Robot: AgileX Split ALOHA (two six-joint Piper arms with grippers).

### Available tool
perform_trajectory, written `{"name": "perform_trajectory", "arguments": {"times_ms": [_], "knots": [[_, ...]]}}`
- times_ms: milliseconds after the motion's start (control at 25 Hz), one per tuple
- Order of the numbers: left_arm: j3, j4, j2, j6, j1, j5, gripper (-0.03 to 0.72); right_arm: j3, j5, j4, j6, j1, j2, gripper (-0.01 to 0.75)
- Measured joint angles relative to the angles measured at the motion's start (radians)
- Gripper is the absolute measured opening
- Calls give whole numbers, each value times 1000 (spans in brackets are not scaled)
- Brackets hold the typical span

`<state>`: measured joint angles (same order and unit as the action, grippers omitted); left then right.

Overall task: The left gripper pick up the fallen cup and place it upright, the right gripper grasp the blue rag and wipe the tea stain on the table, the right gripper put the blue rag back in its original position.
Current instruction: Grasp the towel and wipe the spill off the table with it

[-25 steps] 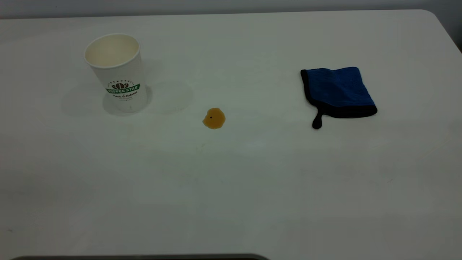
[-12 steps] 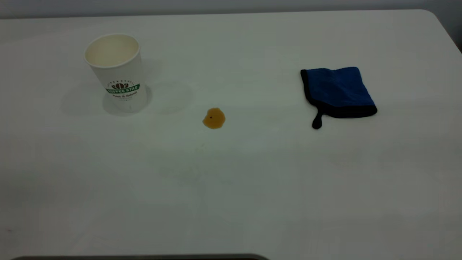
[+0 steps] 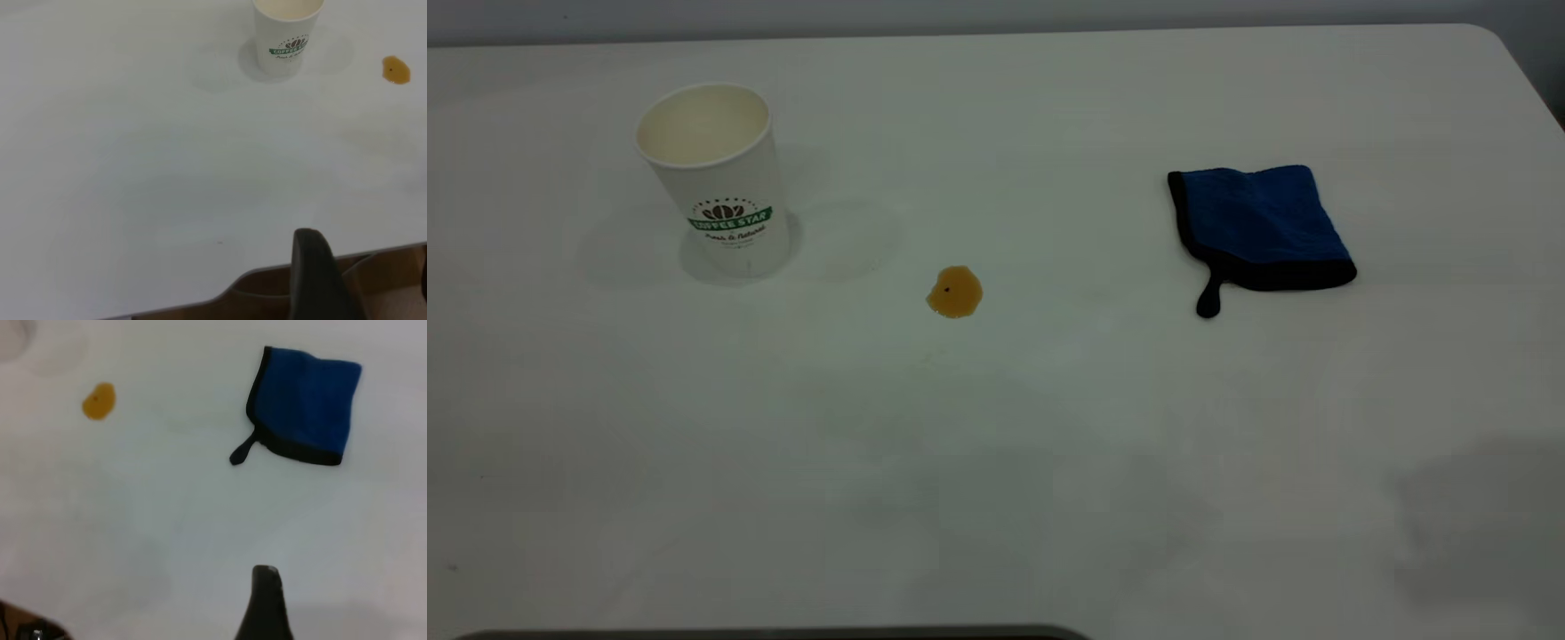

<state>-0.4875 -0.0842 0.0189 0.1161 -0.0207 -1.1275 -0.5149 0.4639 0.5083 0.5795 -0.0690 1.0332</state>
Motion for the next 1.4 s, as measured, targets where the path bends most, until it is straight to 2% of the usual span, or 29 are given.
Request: {"name": "perform_trajectory", "arguments": {"times_ms": [240, 400, 600, 760, 1080, 1400], "knots": [[0, 0, 0, 0, 0, 0, 428, -125, -141, 152, 195, -6, 383, 644], [0, 0, 0, 0, 0, 0, 428, -241, -216, 234, 341, -68, 621, 625], [0, 0, 0, 0, 0, 0, 428, -434, -281, 289, 493, -119, 927, 619], [0, 0, 0, 0, 0, 0, 428, -591, -299, 301, 534, -131, 1128, 618], [0, 0, 0, 0, 0, 0, 428, -770, -378, 306, 611, -150, 1325, 611], [0, 0, 0, 0, 0, 0, 428, -818, -431, 312, 670, -151, 1419, 590]]}}
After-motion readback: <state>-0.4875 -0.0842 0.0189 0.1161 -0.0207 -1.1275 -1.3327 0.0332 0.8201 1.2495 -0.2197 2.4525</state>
